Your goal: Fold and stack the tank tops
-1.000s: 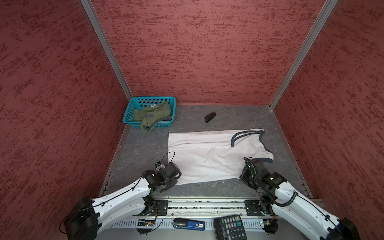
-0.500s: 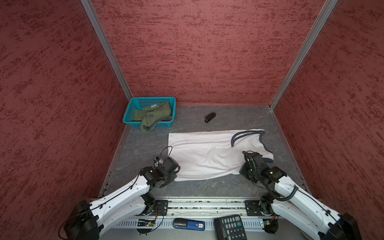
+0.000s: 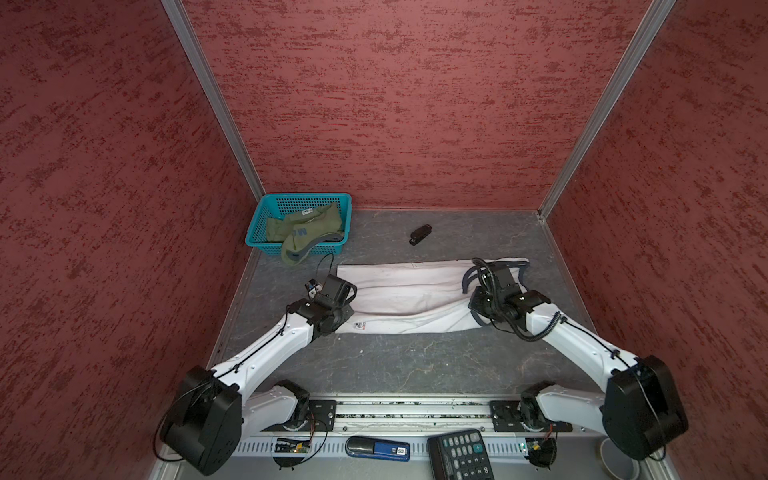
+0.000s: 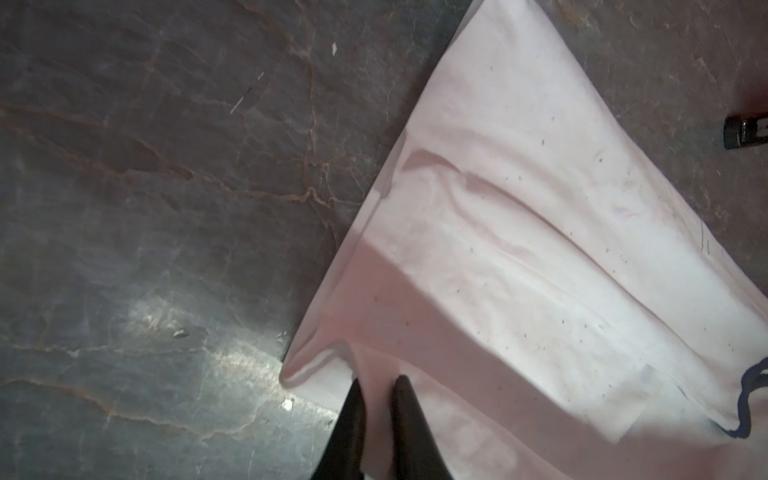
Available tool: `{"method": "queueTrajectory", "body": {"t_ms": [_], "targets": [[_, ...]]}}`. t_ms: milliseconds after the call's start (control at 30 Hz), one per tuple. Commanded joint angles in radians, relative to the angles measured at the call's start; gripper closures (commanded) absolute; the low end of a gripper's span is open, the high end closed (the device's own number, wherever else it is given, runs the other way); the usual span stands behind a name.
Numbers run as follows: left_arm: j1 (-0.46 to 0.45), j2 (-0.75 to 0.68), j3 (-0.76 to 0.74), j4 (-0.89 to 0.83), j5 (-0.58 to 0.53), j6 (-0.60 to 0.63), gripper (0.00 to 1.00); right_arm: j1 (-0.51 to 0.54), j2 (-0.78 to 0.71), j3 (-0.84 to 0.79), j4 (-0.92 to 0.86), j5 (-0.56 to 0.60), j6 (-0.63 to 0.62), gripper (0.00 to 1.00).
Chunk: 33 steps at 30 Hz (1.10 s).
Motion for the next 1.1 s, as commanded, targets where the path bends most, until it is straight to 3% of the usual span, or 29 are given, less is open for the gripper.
{"method": "queueTrajectory", "body": {"t_ms": [0,533,767,1067], "targets": [[0.039,0.066,0.045,0.078,-0.002,0.063,0.84,-0.032,0.068,0.050,0.096,-0.036,-0.068,0.90],[0.160,0.327,0.119,0.199,0.031,0.081,0.84,-0.091,0.325,0.155,0.214,-0.072,-0.106,0.89],[0.188,0.369,0.135,0.205,0.025,0.078,0.84,-0.107,0.351,0.155,0.226,-0.058,-0.107,0.89],[0.203,0.378,0.140,0.220,0.039,0.083,0.93,-0.111,0.371,0.165,0.236,-0.059,-0.110,0.88]]}}
